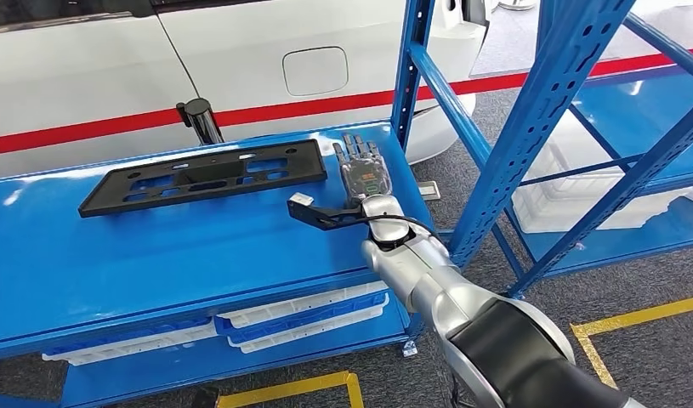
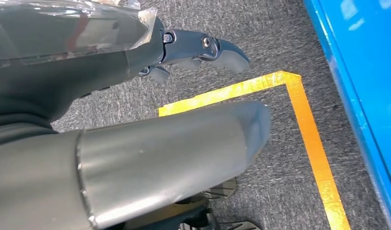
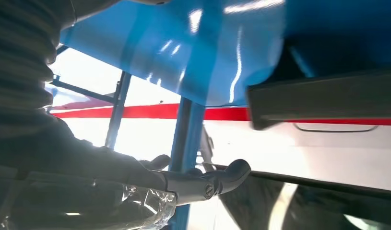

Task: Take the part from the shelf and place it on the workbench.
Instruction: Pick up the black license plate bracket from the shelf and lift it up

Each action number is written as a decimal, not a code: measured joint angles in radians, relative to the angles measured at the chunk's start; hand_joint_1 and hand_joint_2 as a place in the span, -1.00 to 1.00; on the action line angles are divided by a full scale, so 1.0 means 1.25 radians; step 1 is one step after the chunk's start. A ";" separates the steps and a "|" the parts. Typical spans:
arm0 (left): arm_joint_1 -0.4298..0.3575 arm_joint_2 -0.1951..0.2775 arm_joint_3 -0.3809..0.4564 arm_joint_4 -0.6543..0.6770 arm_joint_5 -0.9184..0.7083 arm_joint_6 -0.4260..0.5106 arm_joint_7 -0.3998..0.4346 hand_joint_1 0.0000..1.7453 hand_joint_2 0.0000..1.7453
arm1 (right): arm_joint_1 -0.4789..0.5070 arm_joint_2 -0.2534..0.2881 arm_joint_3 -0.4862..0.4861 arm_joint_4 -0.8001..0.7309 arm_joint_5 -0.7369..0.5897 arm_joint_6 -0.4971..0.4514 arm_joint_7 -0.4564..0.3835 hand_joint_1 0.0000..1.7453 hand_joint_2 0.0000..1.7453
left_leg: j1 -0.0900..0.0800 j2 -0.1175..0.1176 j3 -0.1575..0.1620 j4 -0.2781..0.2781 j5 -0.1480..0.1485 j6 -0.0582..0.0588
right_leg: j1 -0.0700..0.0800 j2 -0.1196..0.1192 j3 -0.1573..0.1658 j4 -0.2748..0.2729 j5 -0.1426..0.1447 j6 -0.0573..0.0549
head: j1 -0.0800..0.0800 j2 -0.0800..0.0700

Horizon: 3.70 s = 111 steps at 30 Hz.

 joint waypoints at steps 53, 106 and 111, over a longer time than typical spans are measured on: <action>-0.004 0.005 0.001 0.000 -0.017 0.020 -0.007 -1.00 -1.00 | 0.063 0.130 0.204 -0.195 -0.232 0.112 -0.100 -1.00 -1.00 | 0.033 -0.043 -0.003 0.020 -0.021 -0.027 | -0.022 0.016 -0.005 0.035 -0.031 0.016 | -0.001 0.000; 0.003 0.006 0.026 0.000 -0.016 0.036 -0.015 -1.00 -1.00 | 0.017 0.129 0.385 -0.221 -0.374 0.085 -0.046 -1.00 1.00 | 0.006 0.013 -0.077 0.023 0.055 -0.009 | 0.003 -0.050 0.051 -0.004 -0.054 0.004 | -0.003 0.000; 0.000 0.002 0.025 0.000 -0.035 0.026 -0.005 -1.00 -1.00 | 0.000 0.123 0.361 -0.138 -0.235 -0.027 0.001 -1.00 1.00 | 0.004 0.013 -0.077 0.023 0.055 -0.005 | 0.002 -0.050 0.051 -0.006 -0.051 0.009 | -0.003 0.000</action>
